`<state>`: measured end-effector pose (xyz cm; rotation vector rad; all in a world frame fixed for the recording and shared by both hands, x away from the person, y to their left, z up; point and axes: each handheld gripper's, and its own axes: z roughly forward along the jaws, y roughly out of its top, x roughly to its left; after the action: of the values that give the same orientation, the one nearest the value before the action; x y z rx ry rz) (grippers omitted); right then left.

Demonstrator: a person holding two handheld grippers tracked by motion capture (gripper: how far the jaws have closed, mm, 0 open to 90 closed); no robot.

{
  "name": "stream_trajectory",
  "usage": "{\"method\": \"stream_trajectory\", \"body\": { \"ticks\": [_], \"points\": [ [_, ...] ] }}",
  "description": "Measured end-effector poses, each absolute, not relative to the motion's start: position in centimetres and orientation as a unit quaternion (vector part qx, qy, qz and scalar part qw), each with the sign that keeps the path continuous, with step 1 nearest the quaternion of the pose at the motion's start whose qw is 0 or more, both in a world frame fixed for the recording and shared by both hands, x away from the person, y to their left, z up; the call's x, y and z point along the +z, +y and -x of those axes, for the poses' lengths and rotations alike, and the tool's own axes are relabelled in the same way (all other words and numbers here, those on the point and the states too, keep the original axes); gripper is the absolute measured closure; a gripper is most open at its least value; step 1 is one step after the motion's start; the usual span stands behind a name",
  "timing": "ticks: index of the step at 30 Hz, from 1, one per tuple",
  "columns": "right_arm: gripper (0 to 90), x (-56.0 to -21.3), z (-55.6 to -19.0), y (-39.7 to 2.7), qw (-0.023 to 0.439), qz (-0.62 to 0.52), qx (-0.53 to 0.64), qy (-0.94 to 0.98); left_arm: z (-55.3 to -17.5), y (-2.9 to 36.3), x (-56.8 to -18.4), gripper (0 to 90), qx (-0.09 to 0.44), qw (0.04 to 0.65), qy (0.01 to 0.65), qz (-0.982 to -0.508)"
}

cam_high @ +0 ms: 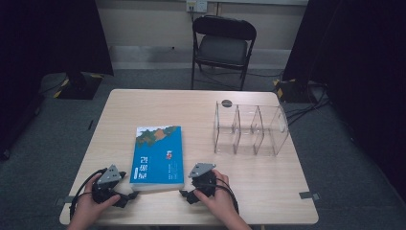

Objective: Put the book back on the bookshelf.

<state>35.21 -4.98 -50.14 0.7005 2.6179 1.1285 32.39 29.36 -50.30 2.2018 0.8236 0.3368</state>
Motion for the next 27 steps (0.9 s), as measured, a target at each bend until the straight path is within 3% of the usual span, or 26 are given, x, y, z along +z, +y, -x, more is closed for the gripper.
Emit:
{"method": "stream_trajectory", "body": {
  "ticks": [5,17,23,25,27],
  "points": [
    [12.2,-50.1,-35.2,-5.0,0.103,-0.237,0.383,0.887,-32.4,28.8,-50.4,0.0,0.128,0.368,0.321,-0.863],
    [14.2,-49.6,-35.0,-4.4,0.113,-0.207,0.378,0.895,-32.3,28.7,-50.4,0.0,0.131,0.366,0.329,-0.861],
    [13.5,-48.9,-35.3,-3.2,0.087,-0.190,0.390,0.897,-32.3,28.6,-50.4,0.3,0.133,0.367,0.335,-0.858],
    [13.6,-48.7,-35.6,-2.6,0.090,-0.186,0.387,0.899,-32.4,28.6,-50.3,4.9,0.139,0.366,0.330,-0.859],
    [13.4,-48.4,-35.8,-2.2,0.097,-0.185,0.397,0.894,-32.3,28.7,-50.1,23.8,0.137,0.380,0.324,-0.855]
  ]
}}
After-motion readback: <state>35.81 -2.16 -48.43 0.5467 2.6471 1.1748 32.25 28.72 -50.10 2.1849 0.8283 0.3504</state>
